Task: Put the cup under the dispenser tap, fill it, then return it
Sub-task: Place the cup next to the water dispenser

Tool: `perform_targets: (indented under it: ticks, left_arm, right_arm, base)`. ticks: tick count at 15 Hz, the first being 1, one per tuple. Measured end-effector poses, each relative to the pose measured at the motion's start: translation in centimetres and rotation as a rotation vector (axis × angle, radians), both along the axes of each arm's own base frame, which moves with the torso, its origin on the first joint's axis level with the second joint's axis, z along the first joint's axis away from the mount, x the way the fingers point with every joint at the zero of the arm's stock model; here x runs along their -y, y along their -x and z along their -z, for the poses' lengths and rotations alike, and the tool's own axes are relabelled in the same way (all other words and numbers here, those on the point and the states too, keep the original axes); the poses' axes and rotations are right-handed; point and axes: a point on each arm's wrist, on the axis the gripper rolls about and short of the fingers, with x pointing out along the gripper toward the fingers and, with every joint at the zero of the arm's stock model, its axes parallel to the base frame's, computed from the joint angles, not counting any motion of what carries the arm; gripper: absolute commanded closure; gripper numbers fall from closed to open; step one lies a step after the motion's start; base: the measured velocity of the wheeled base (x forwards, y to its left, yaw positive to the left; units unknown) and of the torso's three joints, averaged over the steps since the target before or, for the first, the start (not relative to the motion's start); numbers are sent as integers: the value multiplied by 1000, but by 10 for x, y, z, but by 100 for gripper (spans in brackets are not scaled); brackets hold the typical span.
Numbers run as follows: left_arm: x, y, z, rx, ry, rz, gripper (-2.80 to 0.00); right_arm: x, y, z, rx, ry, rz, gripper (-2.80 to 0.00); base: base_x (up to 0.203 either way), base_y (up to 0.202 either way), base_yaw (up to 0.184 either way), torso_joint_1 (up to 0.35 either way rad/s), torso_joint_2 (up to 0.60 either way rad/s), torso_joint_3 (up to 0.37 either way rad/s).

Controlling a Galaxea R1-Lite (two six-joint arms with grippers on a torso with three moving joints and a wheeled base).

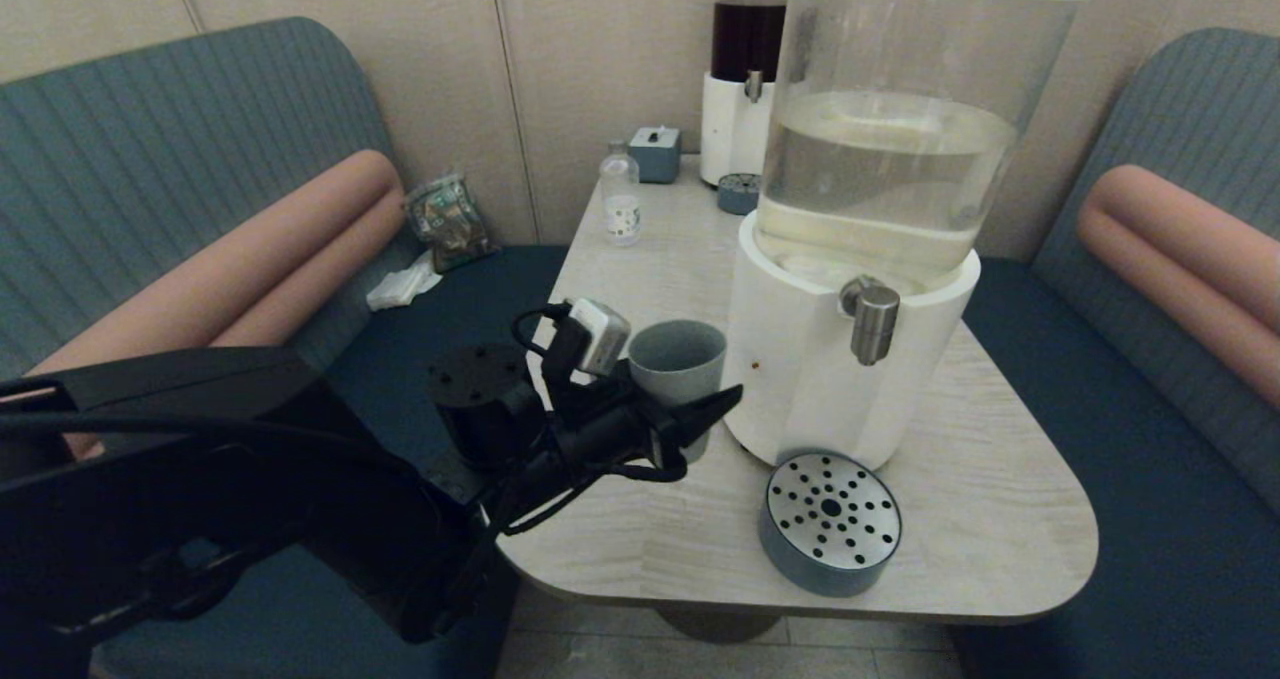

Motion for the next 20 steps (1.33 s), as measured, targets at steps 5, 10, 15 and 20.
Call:
perform_targets:
  ticks: [5,10,15,20]
  left_arm:
    - [-46,-56,13,34,20,-160,0]
    - [-74,-119,46,50,67,-265,0]
    - [-88,-145,77,42,69,-309,-280]
    - [-89,-146,80,35,68,-313,-280]
  right_arm:
    - [0,0,0,1,0,0,0]
    - [0,0,0,1,-1,0,0]
    - [0,0,0,0,0,0,0]
    - [0,0,0,1,0,0,0]
  base:
    - [0,0,0,0,0,0]
    - [0,0,0,0,0,0]
    - [0,0,0,0,0,0]
    - [0,0,0,0,0,0]
